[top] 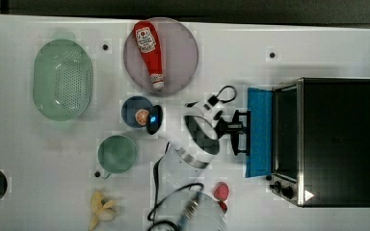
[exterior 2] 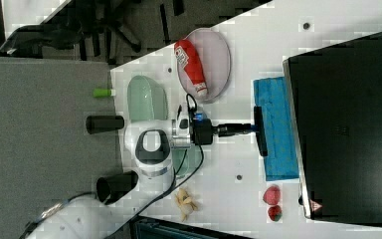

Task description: Flap open oven.

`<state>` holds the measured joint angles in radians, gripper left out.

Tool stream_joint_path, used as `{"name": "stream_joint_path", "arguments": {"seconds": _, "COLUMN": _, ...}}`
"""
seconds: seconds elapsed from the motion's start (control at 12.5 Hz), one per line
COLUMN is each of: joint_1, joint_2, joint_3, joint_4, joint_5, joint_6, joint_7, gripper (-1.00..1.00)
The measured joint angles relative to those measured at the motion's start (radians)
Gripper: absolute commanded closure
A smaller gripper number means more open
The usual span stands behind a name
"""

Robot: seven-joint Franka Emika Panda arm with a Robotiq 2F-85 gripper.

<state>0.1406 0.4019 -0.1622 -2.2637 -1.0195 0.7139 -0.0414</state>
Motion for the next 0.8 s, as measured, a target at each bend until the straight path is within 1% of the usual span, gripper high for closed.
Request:
{"name": "stream_joint_path", "arguments": {"seconds": 0.16, "joint_1": 0.039, "joint_2": 0.079, "joint_3": 0.014, "joint_4": 0.006, "joint_5": -0.027, "joint_6": -0.01, "joint_7": 0.085, "gripper": 0.65}}
{"name": "stream_joint_path", "arguments": {"seconds": 0.32, "joint_1": 0.059, "joint_2": 0.154, "joint_3": 0.027, "joint_4": 0.027, "joint_5": -0.03, "joint_6": -0.016, "joint_7": 0.149, "gripper": 0.65}}
{"name": "stream_joint_path", "arguments": {"seconds": 0.48, "joint_1": 0.072, "joint_2": 0.2, "joint_3": 0.029, "joint_4": 0.045, "joint_5": -0.043, "joint_6": -0.028, "joint_7": 0.188, "gripper": 0.65}}
{"name": "stream_joint_path", "arguments": {"seconds": 0.8, "joint_1": 0.067, "joint_2": 0.211, "joint_3": 0.024, "joint_4": 0.078, "joint_5": -0.034, "joint_6": -0.031, "joint_7": 0.207, "gripper": 0.65}}
